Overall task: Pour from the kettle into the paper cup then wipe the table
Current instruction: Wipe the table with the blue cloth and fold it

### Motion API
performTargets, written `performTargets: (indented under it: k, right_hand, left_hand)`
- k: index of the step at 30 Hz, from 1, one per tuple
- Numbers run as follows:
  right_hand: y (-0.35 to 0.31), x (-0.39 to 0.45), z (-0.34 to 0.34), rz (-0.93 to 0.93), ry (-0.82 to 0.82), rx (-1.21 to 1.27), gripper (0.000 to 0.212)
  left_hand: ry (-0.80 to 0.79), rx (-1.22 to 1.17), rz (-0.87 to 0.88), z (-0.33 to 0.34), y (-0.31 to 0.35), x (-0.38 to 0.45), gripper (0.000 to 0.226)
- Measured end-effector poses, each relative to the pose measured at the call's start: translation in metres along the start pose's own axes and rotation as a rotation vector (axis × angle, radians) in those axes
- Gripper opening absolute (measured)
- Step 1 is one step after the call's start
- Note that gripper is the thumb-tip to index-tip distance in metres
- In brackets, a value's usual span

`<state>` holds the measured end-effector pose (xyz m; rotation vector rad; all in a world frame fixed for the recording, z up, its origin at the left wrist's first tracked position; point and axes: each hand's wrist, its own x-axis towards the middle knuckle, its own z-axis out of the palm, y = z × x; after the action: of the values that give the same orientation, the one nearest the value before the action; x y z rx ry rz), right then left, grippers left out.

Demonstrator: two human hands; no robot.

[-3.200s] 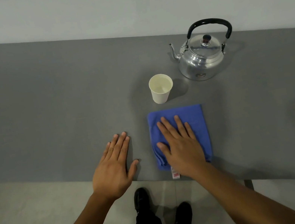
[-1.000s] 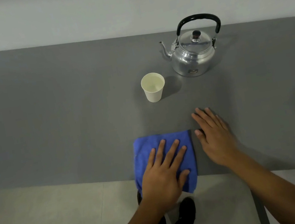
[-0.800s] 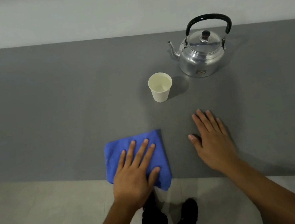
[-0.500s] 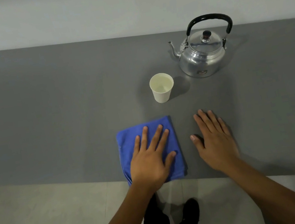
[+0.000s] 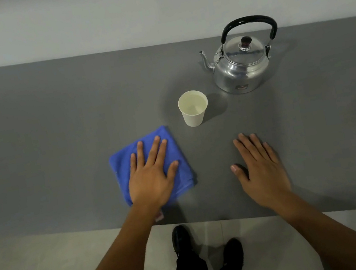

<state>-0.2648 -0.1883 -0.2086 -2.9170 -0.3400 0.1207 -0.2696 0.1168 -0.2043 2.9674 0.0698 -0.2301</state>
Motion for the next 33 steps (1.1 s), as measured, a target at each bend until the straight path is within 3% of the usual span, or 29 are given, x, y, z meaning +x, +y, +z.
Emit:
performTargets:
  k: [6,13,18,26,29,33]
  right_hand:
    - [0.0,0.0,0.0,0.006,-0.003,0.011,0.07]
    - [-0.01,0.006,0.001,-0.045,-0.034,-0.013,0.068]
    - [-0.034,0.028,-0.003,-0.098,-0.048,0.021,0.072]
    - [-0.061,0.048,0.01,-0.071,-0.034,0.03,0.078]
    - [-0.063,0.047,0.014,-0.058,0.008,0.028,0.075]
    - [-0.062,0.046,0.013,-0.053,0.018,0.015,0.073]
  left_hand:
    - [-0.045,-0.019,0.289,0.012,0.033,-0.023,0.069]
    - [-0.023,0.02,0.198,-0.001,-0.042,-0.03,0.07]
    - [-0.02,0.003,0.093,-0.012,-0.03,0.026,0.073]
    - [-0.052,-0.014,0.384,0.001,0.008,-0.001,0.068]
    - [-0.036,0.033,0.448,0.002,-0.02,-0.027,0.069]
    - [-0.024,0.052,0.386,-0.01,-0.076,-0.025,0.072]
